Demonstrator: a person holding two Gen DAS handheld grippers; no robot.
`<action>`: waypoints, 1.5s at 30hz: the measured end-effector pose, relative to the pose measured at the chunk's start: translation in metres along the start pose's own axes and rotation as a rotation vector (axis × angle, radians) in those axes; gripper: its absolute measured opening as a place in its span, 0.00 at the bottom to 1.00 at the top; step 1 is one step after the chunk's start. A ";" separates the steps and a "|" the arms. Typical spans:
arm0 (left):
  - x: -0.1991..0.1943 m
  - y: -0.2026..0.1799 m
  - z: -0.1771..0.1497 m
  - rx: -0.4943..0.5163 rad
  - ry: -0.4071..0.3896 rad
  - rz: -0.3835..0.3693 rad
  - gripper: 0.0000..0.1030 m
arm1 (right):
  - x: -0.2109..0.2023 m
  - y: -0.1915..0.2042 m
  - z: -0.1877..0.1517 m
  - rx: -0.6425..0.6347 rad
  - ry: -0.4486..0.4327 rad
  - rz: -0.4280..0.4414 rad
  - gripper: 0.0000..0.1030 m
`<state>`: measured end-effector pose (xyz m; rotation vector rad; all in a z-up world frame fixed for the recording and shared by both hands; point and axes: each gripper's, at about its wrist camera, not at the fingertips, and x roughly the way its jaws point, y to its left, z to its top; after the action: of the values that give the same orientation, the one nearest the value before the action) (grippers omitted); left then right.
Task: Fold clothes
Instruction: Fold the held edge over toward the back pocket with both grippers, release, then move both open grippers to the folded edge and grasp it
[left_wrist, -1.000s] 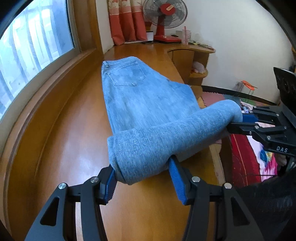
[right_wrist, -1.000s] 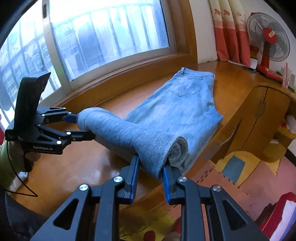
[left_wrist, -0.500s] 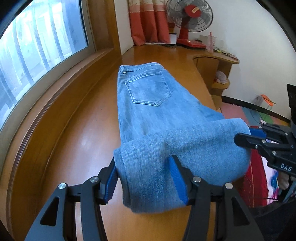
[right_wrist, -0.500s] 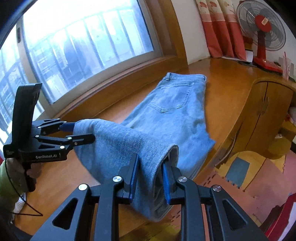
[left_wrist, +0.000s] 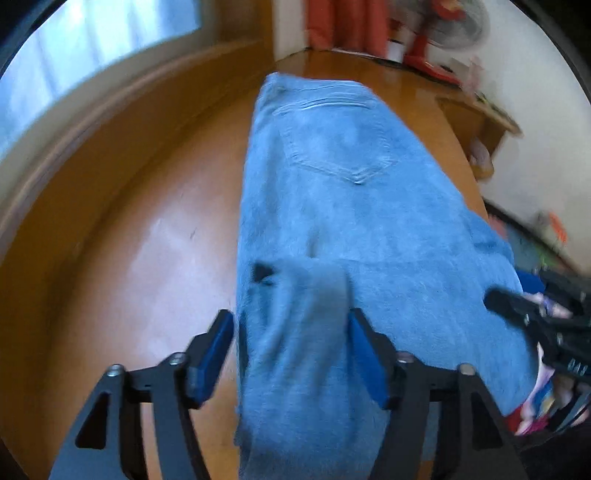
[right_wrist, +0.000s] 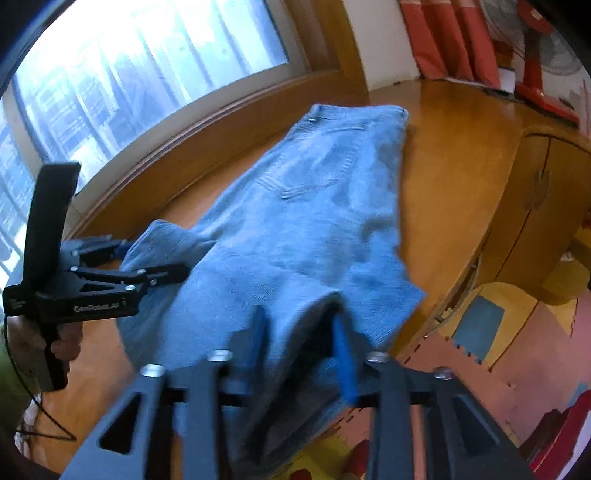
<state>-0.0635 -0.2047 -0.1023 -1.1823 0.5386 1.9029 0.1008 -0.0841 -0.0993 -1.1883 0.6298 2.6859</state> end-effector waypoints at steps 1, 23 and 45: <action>0.000 0.004 0.000 -0.031 0.007 -0.013 0.66 | 0.000 -0.005 0.001 0.013 0.007 0.017 0.44; -0.004 0.014 0.026 -0.026 -0.044 0.222 0.73 | -0.001 -0.012 0.013 -0.184 -0.036 0.027 0.24; -0.069 0.013 -0.062 0.274 -0.120 0.090 0.71 | -0.065 0.038 -0.041 -0.211 -0.010 -0.109 0.45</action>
<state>-0.0252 -0.2842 -0.0714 -0.8743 0.7697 1.8895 0.1620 -0.1337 -0.0638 -1.2171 0.2756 2.7157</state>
